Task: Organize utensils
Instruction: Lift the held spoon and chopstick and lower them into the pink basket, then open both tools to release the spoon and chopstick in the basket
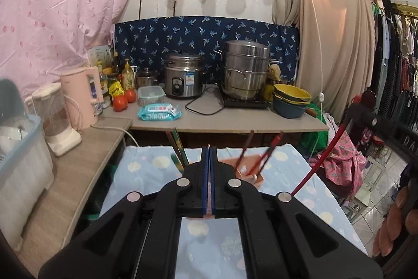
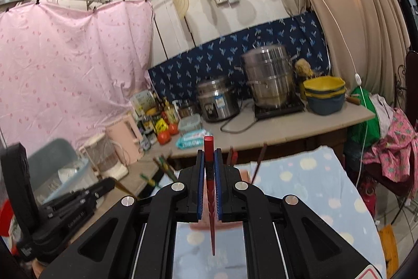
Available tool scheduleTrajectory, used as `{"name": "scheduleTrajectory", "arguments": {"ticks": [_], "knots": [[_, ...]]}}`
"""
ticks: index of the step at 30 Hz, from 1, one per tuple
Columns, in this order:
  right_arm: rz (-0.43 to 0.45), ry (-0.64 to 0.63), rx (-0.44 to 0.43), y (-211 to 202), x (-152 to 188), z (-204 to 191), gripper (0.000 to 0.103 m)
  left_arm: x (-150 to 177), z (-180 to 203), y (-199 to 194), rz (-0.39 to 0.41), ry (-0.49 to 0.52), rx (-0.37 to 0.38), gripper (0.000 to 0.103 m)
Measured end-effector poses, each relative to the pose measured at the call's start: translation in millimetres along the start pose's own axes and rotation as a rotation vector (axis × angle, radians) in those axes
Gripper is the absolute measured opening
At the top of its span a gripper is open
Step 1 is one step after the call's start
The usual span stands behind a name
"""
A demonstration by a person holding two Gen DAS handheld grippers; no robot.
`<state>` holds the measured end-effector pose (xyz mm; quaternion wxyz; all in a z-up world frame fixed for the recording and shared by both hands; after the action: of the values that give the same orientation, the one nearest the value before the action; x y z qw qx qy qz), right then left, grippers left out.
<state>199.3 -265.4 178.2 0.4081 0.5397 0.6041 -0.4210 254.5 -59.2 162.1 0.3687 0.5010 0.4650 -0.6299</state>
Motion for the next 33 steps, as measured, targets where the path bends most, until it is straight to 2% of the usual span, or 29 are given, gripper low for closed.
{"name": "scheduleTrajectory", "arguments": {"ticks": [4, 11, 15, 21, 31, 32, 33], "knots": [[0.078, -0.013, 0.005, 29, -30, -8, 0.007, -14, -1, 30, -0.005, 0.011, -0.023, 0.0], [0.103, -0.018, 0.004, 76, -40, -15, 0.007, -14, -3, 75, -0.045, 0.024, -0.048, 0.0], [0.084, -0.035, 0.004, 104, -28, -17, 0.007, -3, -5, 90, -0.075, 0.019, -0.05, 0.0], [-0.006, -0.039, 0.014, 138, 9, -9, 0.007, 18, -10, 108, -0.121, 0.011, -0.053, 0.0], [-0.095, -0.056, 0.016, 150, 42, -4, 0.007, 27, -8, 116, -0.135, 0.0, -0.064, 0.002], [-0.105, -0.054, 0.013, 152, 43, -4, 0.008, 27, -7, 114, -0.132, 0.003, -0.074, 0.006], [-0.113, -0.049, 0.012, 152, 45, -3, 0.013, 27, -8, 114, -0.131, 0.003, -0.086, 0.018]]}}
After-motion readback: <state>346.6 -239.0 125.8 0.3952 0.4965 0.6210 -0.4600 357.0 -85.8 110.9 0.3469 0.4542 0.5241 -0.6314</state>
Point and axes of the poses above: each gripper's, at about its wrist camera, not at the fingertips, and y roughly the way its jaws point, z to its right, x to its underside, the point moved 2 cm from there along y, roughly the way its jaws point, and after that the axes turned 11 degrees about z, right-handed, at the moved point
